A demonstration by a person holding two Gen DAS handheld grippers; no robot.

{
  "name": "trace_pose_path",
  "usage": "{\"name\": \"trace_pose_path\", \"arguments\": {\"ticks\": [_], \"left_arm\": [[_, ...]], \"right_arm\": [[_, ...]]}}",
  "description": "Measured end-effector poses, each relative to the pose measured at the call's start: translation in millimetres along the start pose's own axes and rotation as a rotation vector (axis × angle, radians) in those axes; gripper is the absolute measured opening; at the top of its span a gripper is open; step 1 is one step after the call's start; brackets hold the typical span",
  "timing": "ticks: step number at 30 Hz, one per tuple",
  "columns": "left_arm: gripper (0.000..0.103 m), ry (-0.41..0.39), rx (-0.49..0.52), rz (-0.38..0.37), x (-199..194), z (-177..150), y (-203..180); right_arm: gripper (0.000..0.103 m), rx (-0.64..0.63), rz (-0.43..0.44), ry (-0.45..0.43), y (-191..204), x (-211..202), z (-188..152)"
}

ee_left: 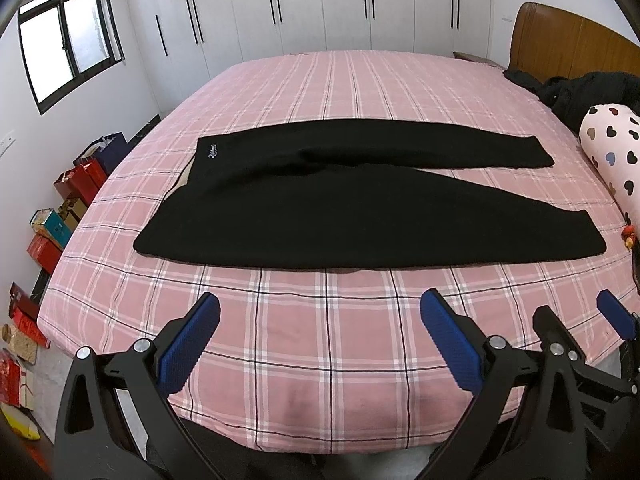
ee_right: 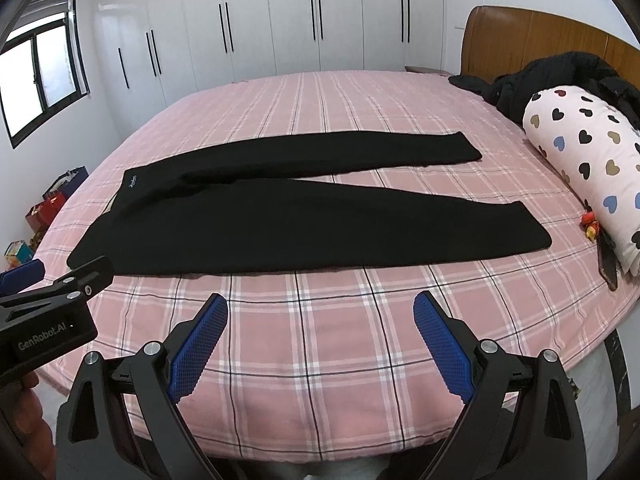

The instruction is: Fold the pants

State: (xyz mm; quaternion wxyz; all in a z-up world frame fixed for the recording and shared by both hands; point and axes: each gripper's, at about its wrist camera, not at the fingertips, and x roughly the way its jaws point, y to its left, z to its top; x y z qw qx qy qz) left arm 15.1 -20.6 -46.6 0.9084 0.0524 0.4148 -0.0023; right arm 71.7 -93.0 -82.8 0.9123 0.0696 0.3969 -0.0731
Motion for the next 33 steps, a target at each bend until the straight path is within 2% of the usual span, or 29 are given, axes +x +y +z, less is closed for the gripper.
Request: {"name": "trace_pose_path", "arguments": {"ticks": [6,15,18,21,23,25,27,29,33], "left_arm": [[0.098,0.034,0.015,0.002,22,2,-4],[0.098,0.064,-0.012,0.015,71,29,-6],[0.098,0.063,-0.050,-0.052,91,48,3],[0.098,0.087,-0.116,-0.151,118,79,31],[0.098,0.094,-0.173,-0.195,142,109,60],[0.098,0.097,-0.225,-0.168,173,143,93],[0.098,0.099,-0.252,-0.098,199,170,118],[0.098,0.120,-0.293,-0.063,237,201,152],[0.098,0.174,-0.391,0.065,308,236,207]], "right_arm": [[0.092,0.062,0.043,0.079,-20,32,2],[0.092,0.095,-0.004,0.126,-62,91,27],[0.092,0.133,0.045,0.148,-87,117,48],[0.092,0.177,0.064,0.150,-136,157,88],[0.092,0.182,0.033,0.141,-177,193,126],[0.092,0.143,-0.043,0.120,-208,222,160],[0.092,0.097,-0.105,0.116,-240,257,199],[0.092,0.098,-0.117,0.127,-266,288,231],[0.092,0.129,-0.118,0.132,-303,338,276]]}}
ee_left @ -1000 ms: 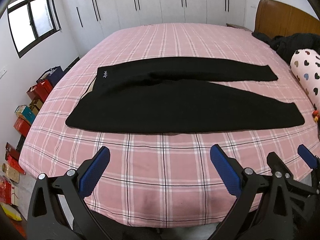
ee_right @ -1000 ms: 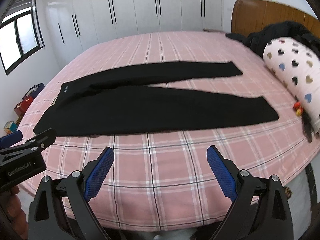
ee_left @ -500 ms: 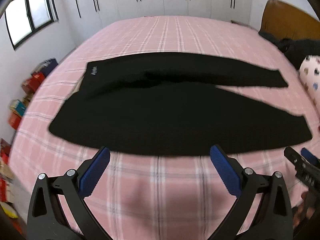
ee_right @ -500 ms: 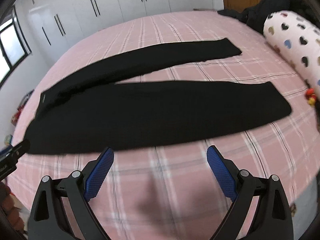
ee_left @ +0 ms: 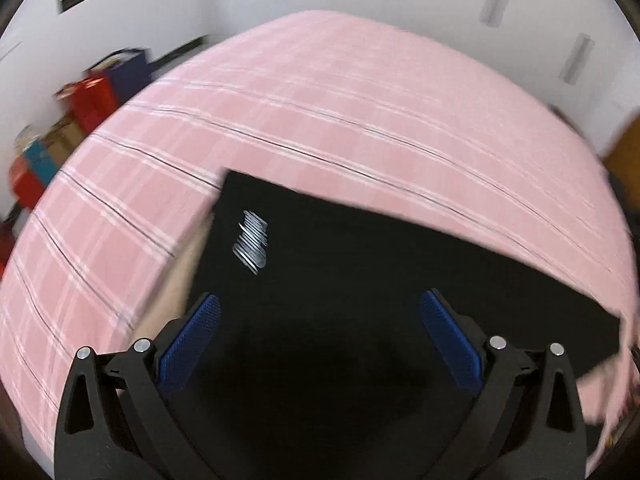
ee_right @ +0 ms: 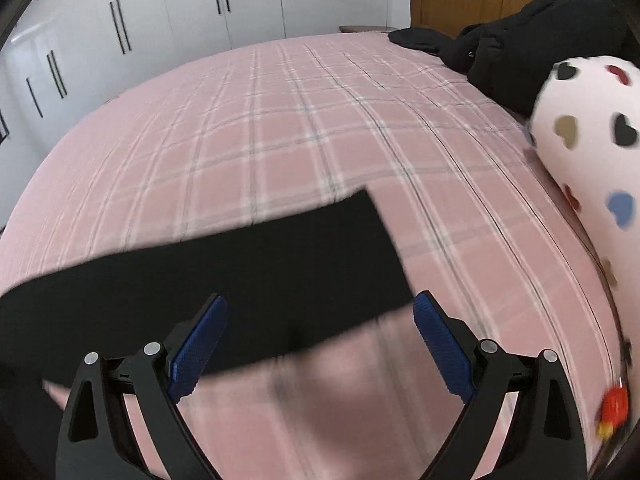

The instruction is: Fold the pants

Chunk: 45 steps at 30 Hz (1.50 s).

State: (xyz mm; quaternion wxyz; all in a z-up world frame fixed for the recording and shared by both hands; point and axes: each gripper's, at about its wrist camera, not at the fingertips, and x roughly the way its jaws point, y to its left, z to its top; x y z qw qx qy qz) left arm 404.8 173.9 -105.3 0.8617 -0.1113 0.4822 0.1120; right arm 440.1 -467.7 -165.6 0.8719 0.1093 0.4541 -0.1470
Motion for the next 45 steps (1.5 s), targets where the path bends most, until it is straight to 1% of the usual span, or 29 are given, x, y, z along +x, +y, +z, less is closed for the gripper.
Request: {"name": "trace_pose_path", "arguments": {"ticks": [3,5,7,8,9,11,12,13,14,15,16,17,18,19,21,24,28,30,31,32,33,36,37,38,39,41,42,44,45], "left_arm": [[0.098,0.044,-0.056,0.044,47,27,18],[0.098,0.098,-0.080,0.044,70,35,30],[0.098,0.159,-0.116,0.020,94,37,35],[0.098,0.182,-0.126,0.027,104,38,36],[0.098,0.175,-0.119,0.039,107,39,35],[0.098,0.155,-0.065,0.076,110,42,26],[0.098,0.154,-0.044,0.087,112,44,23],[0.094,0.145,-0.003,0.106,113,45,17],[0.088,0.136,0.022,0.110,111,46,13],[0.071,0.126,0.038,0.111,110,46,10],[0.039,0.116,0.050,0.102,108,50,10],[0.025,0.125,0.051,0.063,104,52,9],[0.012,0.133,0.041,0.052,100,54,10],[0.009,0.126,0.035,0.039,92,56,12],[0.008,0.086,0.039,0.025,74,57,13],[0.007,0.026,0.024,-0.034,37,52,17],[0.007,-0.049,0.017,-0.178,-35,31,34],[0.007,-0.064,0.027,-0.218,-61,16,41],[0.006,-0.064,0.044,-0.229,-72,9,45],[0.006,-0.064,0.070,-0.239,-87,-5,48],[0.000,-0.066,0.084,-0.239,-99,-18,53],[0.000,-0.040,0.090,-0.273,-122,-61,76],[0.000,-0.023,0.099,-0.272,-124,-72,80],[0.000,0.015,0.109,-0.253,-120,-89,84],[0.000,0.051,0.108,-0.244,-113,-101,87],[0.000,0.115,0.087,-0.252,-100,-118,87],[0.000,0.135,0.064,-0.273,-93,-120,85],[0.007,0.176,0.003,-0.362,-81,-116,74],[0.027,0.199,-0.029,-0.405,-74,-110,69]], "right_arm": [[0.092,-0.010,-0.021,0.018,-4,34,25],[0.092,-0.024,-0.043,0.040,-5,53,34],[0.092,-0.034,-0.068,0.068,-3,71,39],[0.092,-0.037,-0.076,0.065,-4,76,39],[0.092,-0.039,-0.078,0.063,-3,81,41],[0.091,-0.030,-0.052,0.062,-2,85,40],[0.076,-0.026,-0.036,0.059,-1,86,40],[0.048,-0.025,-0.023,0.055,1,86,38],[0.027,-0.023,-0.016,0.061,1,88,37],[0.002,0.003,0.015,0.082,-1,91,36],[0.000,0.024,0.038,0.092,-2,94,37],[0.000,0.045,0.059,0.083,-2,90,35],[0.000,0.042,0.066,0.062,0,84,35],[0.000,0.034,0.073,0.032,1,73,35],[0.000,0.045,0.086,-0.011,1,54,35],[0.000,0.049,0.103,-0.086,-8,11,34],[0.000,0.041,0.132,-0.166,-25,-56,21],[0.000,0.031,0.145,-0.180,-36,-91,5],[0.000,0.020,0.146,-0.174,-38,-101,-1],[0.000,-0.001,0.142,-0.165,-41,-115,-14],[0.000,-0.005,0.142,-0.152,-45,-118,-21],[0.000,-0.031,0.147,-0.082,-45,-121,-49],[0.000,-0.050,0.151,-0.035,-40,-115,-57],[0.001,-0.061,0.147,-0.015,-35,-110,-61],[0.005,-0.069,0.148,0.005,-29,-103,-64],[0.005,-0.081,0.164,0.046,-11,-88,-65],[0.006,-0.092,0.168,0.057,2,-78,-60],[0.016,-0.114,0.157,0.063,21,-64,-49],[0.035,-0.120,0.141,0.070,30,-55,-42]]}}
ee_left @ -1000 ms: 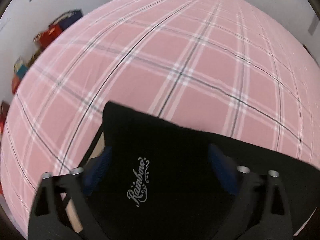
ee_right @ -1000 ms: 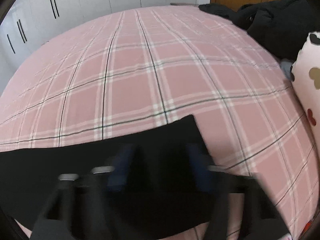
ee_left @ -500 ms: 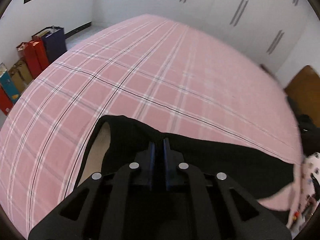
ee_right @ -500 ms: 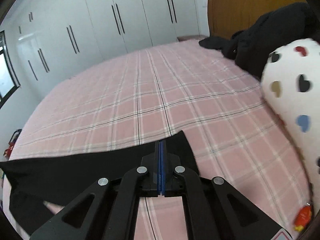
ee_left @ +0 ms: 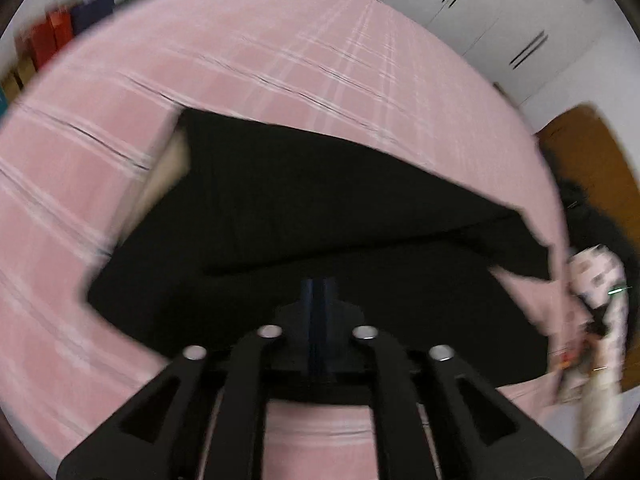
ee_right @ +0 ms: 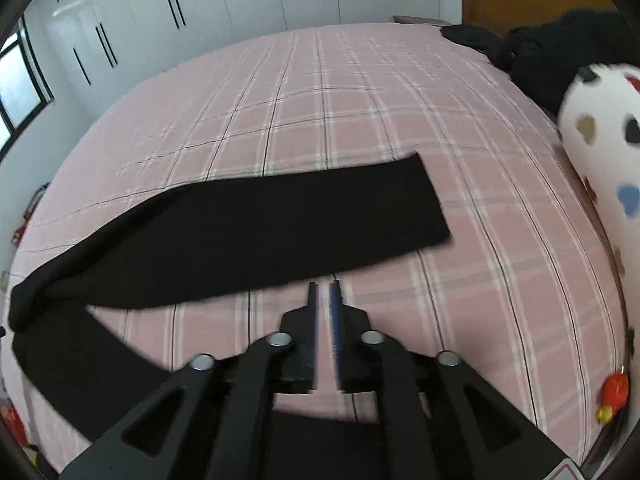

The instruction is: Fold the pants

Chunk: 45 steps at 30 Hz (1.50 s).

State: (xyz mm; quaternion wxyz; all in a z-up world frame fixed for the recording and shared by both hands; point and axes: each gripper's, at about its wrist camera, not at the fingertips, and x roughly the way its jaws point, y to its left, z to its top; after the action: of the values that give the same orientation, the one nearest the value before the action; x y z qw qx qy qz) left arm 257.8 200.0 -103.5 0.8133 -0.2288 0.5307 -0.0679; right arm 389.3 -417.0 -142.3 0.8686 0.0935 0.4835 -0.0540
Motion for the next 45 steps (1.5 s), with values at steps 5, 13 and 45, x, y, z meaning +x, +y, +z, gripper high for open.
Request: {"name": "trace_pose_path", "arguments": {"ticks": [5,13,45], "left_arm": [[0.083,-0.026,-0.138,-0.015,38,30,-9],[0.083,-0.018,-0.272,-0.041,66,27,17],[0.087,0.037,-0.490,-0.186,40,-2,48]], "right_arm": [[0.064,0.054,-0.126,-0.017,-11,38,43],[0.072,0.259,-0.224,0.013,-72,118,92],[0.053,0.009,-0.149,-0.164,-37,-110,-163]]}}
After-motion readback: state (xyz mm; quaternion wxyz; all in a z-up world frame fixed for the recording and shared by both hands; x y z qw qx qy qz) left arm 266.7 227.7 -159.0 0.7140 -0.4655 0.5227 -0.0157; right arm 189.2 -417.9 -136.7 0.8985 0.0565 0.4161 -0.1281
